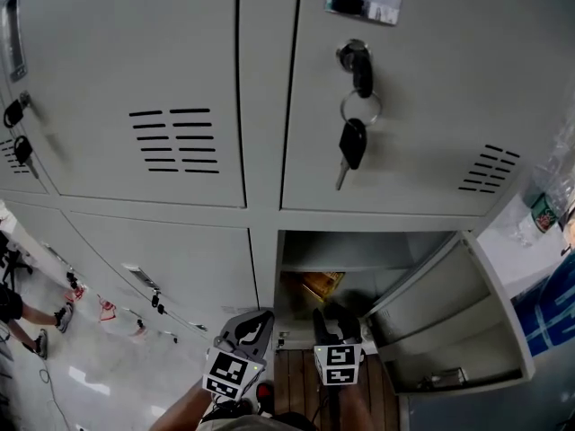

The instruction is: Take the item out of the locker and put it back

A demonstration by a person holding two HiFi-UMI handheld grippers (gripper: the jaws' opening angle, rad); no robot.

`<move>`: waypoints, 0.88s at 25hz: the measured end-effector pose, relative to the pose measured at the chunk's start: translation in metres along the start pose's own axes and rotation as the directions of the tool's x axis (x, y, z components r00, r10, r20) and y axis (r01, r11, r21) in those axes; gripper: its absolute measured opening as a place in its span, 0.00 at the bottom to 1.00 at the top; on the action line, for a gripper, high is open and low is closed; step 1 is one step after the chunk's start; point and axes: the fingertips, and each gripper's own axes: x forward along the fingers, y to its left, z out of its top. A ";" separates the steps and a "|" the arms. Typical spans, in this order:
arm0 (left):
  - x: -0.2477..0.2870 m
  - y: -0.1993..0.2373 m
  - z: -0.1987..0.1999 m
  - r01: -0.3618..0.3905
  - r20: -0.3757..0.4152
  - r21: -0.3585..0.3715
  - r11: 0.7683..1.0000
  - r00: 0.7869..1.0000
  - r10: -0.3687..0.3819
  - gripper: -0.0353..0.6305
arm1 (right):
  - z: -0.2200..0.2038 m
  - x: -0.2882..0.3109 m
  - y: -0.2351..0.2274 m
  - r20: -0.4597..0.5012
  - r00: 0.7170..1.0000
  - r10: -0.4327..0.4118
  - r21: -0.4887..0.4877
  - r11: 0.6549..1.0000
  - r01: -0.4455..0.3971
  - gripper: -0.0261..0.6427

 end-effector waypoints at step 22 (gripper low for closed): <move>-0.005 0.014 -0.005 -0.045 -0.003 -0.018 0.999 0.999 0.045 0.09 | -0.031 0.048 -0.009 -0.240 0.970 -0.028 -0.062 0.998 0.013 0.30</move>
